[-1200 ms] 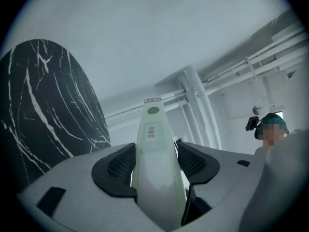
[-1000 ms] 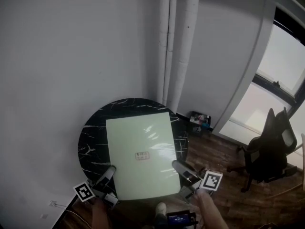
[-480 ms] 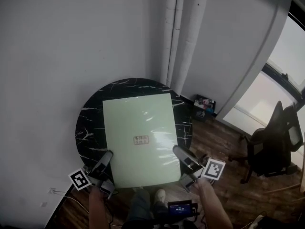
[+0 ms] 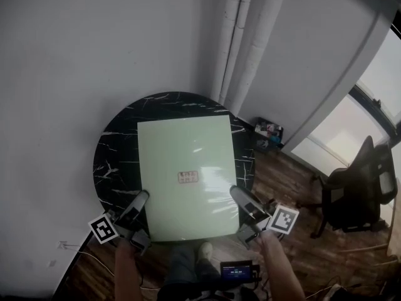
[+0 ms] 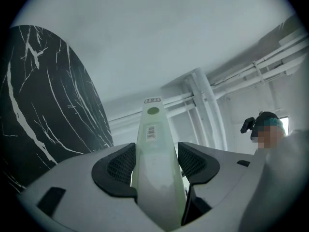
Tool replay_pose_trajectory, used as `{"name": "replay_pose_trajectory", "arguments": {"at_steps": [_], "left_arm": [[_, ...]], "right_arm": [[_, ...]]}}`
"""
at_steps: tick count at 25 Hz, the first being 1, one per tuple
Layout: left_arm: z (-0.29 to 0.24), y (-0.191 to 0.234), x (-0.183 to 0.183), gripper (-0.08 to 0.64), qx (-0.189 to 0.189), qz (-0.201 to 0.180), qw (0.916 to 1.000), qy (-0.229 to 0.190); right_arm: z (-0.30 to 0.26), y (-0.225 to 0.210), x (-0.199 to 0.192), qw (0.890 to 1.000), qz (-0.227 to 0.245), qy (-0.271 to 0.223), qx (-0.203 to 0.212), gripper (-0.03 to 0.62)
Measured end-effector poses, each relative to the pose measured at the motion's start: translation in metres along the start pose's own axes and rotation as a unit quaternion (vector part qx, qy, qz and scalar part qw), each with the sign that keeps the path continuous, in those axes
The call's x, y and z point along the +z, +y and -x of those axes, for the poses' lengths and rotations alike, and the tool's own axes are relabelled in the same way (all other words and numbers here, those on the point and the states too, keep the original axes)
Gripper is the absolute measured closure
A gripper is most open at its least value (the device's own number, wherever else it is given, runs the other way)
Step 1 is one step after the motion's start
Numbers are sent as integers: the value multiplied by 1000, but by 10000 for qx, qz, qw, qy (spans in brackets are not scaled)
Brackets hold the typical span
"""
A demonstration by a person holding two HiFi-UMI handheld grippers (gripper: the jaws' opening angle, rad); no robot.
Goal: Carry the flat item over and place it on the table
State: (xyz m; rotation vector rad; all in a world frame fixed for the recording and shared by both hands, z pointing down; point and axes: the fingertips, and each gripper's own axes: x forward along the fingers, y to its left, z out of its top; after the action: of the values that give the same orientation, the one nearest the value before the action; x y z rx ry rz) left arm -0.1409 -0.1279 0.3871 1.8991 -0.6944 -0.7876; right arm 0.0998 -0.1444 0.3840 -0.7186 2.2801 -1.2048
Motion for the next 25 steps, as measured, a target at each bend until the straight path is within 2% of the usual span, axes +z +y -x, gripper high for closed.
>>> {"name": "replay_pose_trajectory", "arguments": {"at_steps": [11, 25], "left_arm": [[-5, 20, 13, 288, 132, 54, 9999, 8], [5, 83, 5, 290, 549, 515, 9972, -2]], "right_arm": [[-17, -20, -1, 9998, -168, 26, -62, 368], [-26, -75, -27, 9969, -574, 262, -466, 368]]}}
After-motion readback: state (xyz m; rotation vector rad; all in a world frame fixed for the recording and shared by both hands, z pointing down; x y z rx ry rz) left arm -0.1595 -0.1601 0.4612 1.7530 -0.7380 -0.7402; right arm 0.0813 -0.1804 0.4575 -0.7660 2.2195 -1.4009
